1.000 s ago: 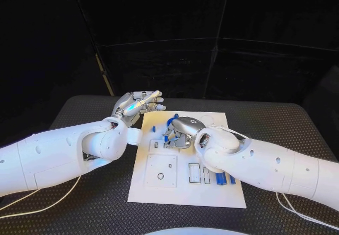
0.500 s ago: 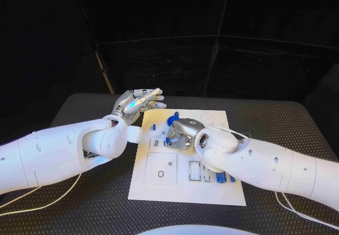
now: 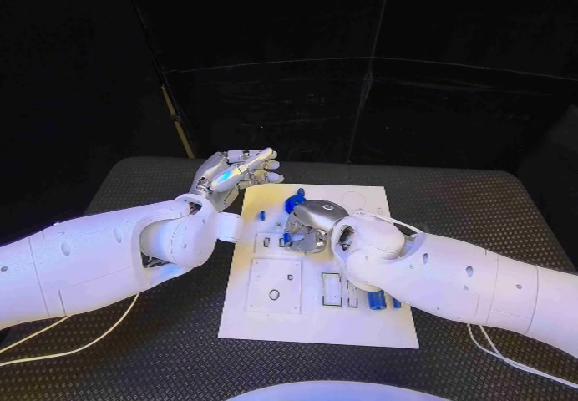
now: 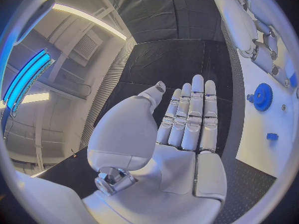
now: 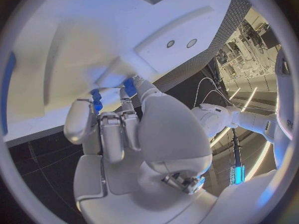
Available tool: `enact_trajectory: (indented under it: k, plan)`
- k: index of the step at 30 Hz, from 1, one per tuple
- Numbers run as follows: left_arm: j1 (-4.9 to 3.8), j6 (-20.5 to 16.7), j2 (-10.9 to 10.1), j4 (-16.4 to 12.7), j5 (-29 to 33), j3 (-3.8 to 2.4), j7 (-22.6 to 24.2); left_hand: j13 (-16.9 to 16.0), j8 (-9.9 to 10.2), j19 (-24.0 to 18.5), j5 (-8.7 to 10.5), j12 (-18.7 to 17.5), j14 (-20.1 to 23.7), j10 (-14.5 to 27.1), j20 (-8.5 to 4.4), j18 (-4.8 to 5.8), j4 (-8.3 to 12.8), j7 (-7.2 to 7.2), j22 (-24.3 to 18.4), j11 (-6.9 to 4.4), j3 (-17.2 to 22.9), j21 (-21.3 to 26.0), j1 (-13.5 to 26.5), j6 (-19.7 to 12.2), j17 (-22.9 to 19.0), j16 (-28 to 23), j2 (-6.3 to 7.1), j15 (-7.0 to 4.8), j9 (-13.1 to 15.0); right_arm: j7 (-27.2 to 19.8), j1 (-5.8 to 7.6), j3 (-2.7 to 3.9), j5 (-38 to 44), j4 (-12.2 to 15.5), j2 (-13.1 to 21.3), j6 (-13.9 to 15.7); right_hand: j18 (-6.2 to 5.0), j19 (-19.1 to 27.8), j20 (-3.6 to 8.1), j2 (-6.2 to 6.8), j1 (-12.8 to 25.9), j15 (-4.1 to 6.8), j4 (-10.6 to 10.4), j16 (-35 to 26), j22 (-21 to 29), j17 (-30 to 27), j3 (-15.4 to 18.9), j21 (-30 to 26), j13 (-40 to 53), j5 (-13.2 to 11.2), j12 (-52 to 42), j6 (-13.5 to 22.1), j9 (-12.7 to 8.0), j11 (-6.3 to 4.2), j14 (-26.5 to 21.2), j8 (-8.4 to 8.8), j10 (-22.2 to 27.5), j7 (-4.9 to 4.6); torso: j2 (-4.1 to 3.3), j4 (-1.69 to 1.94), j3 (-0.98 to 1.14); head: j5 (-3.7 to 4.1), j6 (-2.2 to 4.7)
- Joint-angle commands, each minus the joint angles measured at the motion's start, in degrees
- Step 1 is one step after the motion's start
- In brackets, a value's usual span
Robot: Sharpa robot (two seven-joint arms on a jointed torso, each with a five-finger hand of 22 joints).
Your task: Assemble the parts on the task board
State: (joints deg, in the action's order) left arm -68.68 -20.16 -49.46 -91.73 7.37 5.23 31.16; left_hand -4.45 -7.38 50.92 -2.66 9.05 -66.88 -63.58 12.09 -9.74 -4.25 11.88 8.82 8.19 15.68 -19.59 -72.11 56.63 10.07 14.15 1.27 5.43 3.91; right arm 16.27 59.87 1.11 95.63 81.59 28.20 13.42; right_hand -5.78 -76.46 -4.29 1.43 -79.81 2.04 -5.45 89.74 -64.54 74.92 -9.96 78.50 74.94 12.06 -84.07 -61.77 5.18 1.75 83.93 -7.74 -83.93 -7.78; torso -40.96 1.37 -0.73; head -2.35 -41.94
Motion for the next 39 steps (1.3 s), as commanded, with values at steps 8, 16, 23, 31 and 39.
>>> enact_trajectory:
  k: [8,16,23,31,39]
  plan:
    - [-0.10,0.75,0.13,0.06,-0.39,-0.05,-0.25,0.11,0.34,0.41,-0.19,-0.28,-0.33,-0.41,0.12,-0.76,-0.12,-0.07,0.06,0.07,-0.15,-0.38,0.47,0.29,0.11,-0.04,-0.06,0.03,-0.08,1.53,-0.14,-0.18,1.43,-0.05,0.50,-3.41,0.71,0.06,0.37,0.04,0.75,0.34,0.00,0.26,0.17,15.05,0.21,0.09,8.60,0.17,0.19,-2.07,-0.06,-0.19,6.06,-0.17,-1.73,1.63,0.01,0.10,-0.05,0.36,-0.13]
    - [-0.10,0.77,0.15,0.10,-0.39,-0.05,-0.34,0.11,0.35,0.41,-0.19,-0.29,-0.33,-0.41,0.12,-0.76,-0.11,-0.06,0.06,0.07,-0.15,-0.38,0.47,0.29,0.11,-0.04,-0.06,0.03,-0.08,1.61,-0.14,-0.19,1.53,0.25,0.74,-4.25,0.70,0.10,0.33,0.43,0.91,0.27,0.09,0.22,0.25,14.95,0.32,0.03,8.53,0.07,0.28,-1.83,-0.14,-0.09,6.04,0.04,-1.66,1.50,0.03,0.00,-0.04,0.15,-0.38]
    - [-0.10,0.80,0.14,0.14,-0.39,-0.05,-0.46,0.13,0.41,0.40,-0.20,-0.38,-0.31,-0.36,0.12,-0.75,-0.09,-0.04,0.05,0.09,-0.16,-0.38,0.49,0.25,0.14,-0.06,-0.04,0.04,-0.09,1.62,-0.15,-0.19,1.54,0.54,0.64,-4.48,0.70,0.13,0.30,0.60,1.09,0.23,0.06,0.21,0.29,14.93,0.40,0.00,8.53,-0.04,0.30,-1.78,-0.16,-0.04,6.03,0.11,-1.64,1.44,0.00,0.04,-0.05,0.19,-0.41]
    - [-0.10,0.84,0.07,0.11,-0.39,-0.05,-0.61,0.16,0.48,0.40,-0.20,-0.47,-0.29,-0.32,0.13,-0.75,-0.06,-0.01,0.04,0.12,-0.16,-0.38,0.52,0.20,0.18,-0.08,-0.01,0.05,-0.11,1.87,-0.15,-0.19,1.43,0.72,0.66,-4.63,0.68,0.18,0.25,0.82,1.38,0.17,-0.02,0.18,0.40,14.84,0.54,-0.07,8.41,-0.14,0.43,-1.71,-0.20,0.03,6.01,0.20,-1.55,1.36,0.00,0.02,-0.04,0.12,-0.58]
    - [-0.10,0.94,0.07,0.13,-0.39,-0.05,-0.80,0.18,0.53,0.39,-0.20,-0.54,-0.28,-0.28,0.13,-0.75,-0.04,0.01,0.04,0.14,-0.17,-0.38,0.53,0.16,0.21,-0.10,0.00,0.06,-0.12,2.30,-0.15,-0.19,1.54,0.78,0.63,-4.21,0.64,0.39,-0.11,1.75,2.30,-0.33,-0.26,0.11,0.77,14.65,0.97,-0.32,7.56,-0.16,1.37,-0.02,-0.65,0.57,5.97,1.34,-0.81,0.67,0.03,0.04,-0.02,0.16,-0.67]
